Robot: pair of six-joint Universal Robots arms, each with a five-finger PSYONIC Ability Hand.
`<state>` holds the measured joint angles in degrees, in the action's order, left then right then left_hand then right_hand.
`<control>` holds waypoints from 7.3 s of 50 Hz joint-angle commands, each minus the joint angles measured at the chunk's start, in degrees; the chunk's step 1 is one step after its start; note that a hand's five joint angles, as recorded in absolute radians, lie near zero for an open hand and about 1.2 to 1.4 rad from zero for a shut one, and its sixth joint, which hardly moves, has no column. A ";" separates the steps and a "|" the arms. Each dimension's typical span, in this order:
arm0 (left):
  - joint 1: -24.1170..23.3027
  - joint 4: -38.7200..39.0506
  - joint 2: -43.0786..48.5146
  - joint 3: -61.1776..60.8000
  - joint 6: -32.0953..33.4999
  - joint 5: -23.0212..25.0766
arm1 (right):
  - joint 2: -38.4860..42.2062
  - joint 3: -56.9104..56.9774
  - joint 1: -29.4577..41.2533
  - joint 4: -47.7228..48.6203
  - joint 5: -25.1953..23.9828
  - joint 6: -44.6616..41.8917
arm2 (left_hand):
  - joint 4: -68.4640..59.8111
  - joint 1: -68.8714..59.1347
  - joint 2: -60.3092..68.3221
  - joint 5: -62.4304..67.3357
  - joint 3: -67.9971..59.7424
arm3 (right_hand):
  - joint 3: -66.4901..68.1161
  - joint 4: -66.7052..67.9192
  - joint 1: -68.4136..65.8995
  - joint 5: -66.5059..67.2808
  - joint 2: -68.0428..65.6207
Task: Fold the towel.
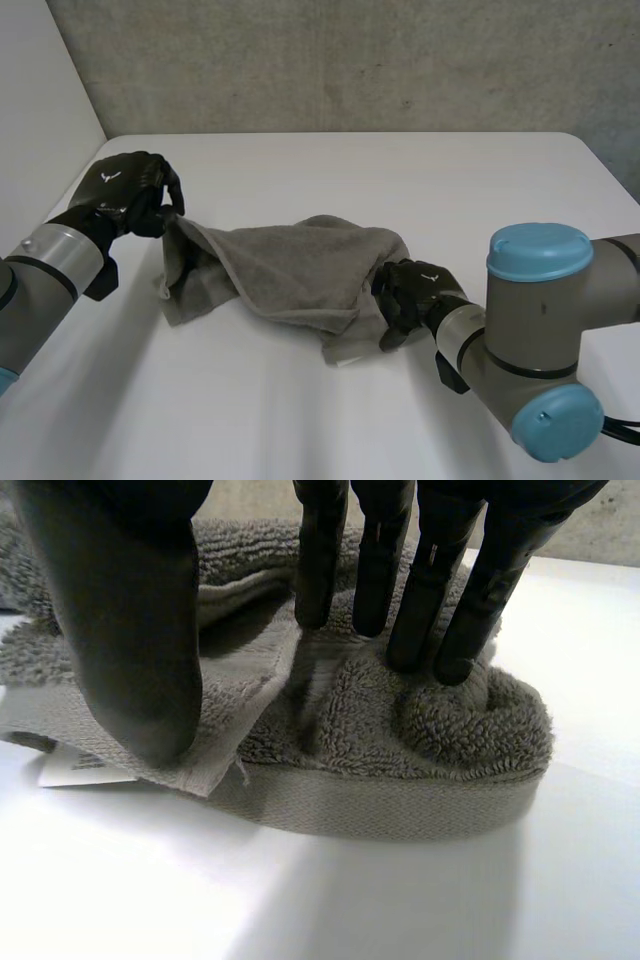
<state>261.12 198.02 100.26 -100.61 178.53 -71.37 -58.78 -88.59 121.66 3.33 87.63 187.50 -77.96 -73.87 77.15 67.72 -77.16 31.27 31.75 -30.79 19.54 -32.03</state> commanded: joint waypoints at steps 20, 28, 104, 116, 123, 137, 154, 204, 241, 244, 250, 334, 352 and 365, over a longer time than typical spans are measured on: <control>3.16 0.61 0.90 0.15 -0.03 0.00 | 7.71 12.74 3.40 0.45 3.95 0.32 | -2.04 -6.13 2.85 2.28 -2.84 | -3.18 -3.67 2.71 -1.46 3.94; 3.16 0.61 0.90 0.24 -0.03 0.00 | 7.98 16.16 3.67 -1.92 3.95 0.23 | -2.04 -6.13 2.85 2.28 -2.84 | -5.03 -5.52 4.55 -3.31 5.79; -1.58 1.04 0.45 -5.20 -0.22 -0.88 | -4.33 12.13 -4.59 -17.30 1.58 -54.26 | -2.04 -6.13 2.85 2.28 -2.84 | 48.73 48.25 -49.21 50.46 -47.97; -1.58 1.66 3.01 -6.26 6.04 -0.88 | -6.78 3.35 -5.03 -5.71 3.33 -48.40 | -2.04 -6.13 2.85 2.28 -2.84 | -21.12 -21.60 20.64 -19.39 21.88; -1.67 1.84 2.92 -6.35 5.95 -0.97 | -8.90 -0.09 -5.30 -5.35 2.72 -32.73 | -2.04 -6.13 2.85 2.28 -2.84 | -21.27 -21.75 20.79 -19.54 22.03; -1.67 1.66 2.31 -7.23 6.04 -0.97 | -10.57 -0.88 -8.29 -6.05 1.31 -16.29 | -2.04 -6.13 2.85 2.28 -2.84 | -21.27 -21.75 20.79 -19.54 22.03; -0.70 2.01 1.60 -8.20 6.13 -0.97 | -9.60 2.28 -9.25 -11.41 -1.94 -6.45 | -2.04 -6.13 2.85 2.28 -2.84 | -20.68 -21.16 20.20 -18.95 21.44; 1.67 -15.04 -10.21 12.54 0.23 -0.18 | -16.73 27.33 -9.60 -32.16 0.33 -47.66 | -2.04 -6.13 2.85 2.28 -2.84 | 48.73 48.25 -49.21 50.46 -47.97; -12.48 -13.28 18.48 42.43 3.58 -11.86 | -3.35 25.35 -6.26 0.00 0.97 -38.18 | 53.28 49.19 -52.47 -53.04 52.48 | 48.73 48.25 -49.21 50.46 -47.97; -13.01 -12.93 19.71 35.93 2.96 -11.60 | -3.71 21.80 -6.35 1.24 0.87 -38.18 | 59.00 54.91 -58.19 -58.76 58.20 | 48.73 48.25 -49.21 50.46 -47.97; -16.96 -12.05 25.15 32.59 -0.72 -11.60 | -6.43 11.07 -6.97 5.20 0.79 -37.56 | 59.33 55.25 -58.53 -59.09 58.53 | 48.73 48.25 -49.21 50.46 -47.97; -29.88 -17.59 65.15 80.75 11.22 -15.73 | -8.02 4.04 -14.44 14.87 8.26 -31.94 | 36.46 32.37 -35.65 -36.22 35.66 | 48.73 48.25 -49.21 50.46 -47.97; -29.80 -17.67 65.95 83.13 15.61 -15.47 | -8.54 4.39 -14.44 14.60 8.35 -32.02 | -2.04 -6.13 2.85 2.28 -2.84 | 48.73 48.25 -49.21 50.46 -47.97; -26.56 -19.17 44.36 71.11 12.64 -15.91 | -14.33 13.69 -14.26 -0.75 4.48 -35.63 | -2.04 -6.13 2.85 2.28 -2.84 | 48.73 48.25 -49.21 50.46 -47.97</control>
<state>231.99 179.31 156.70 -21.85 193.65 -87.27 -69.90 -80.47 107.29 11.70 94.22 153.77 -77.69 -73.23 75.81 64.41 -76.57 76.13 76.81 -76.75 67.17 -75.48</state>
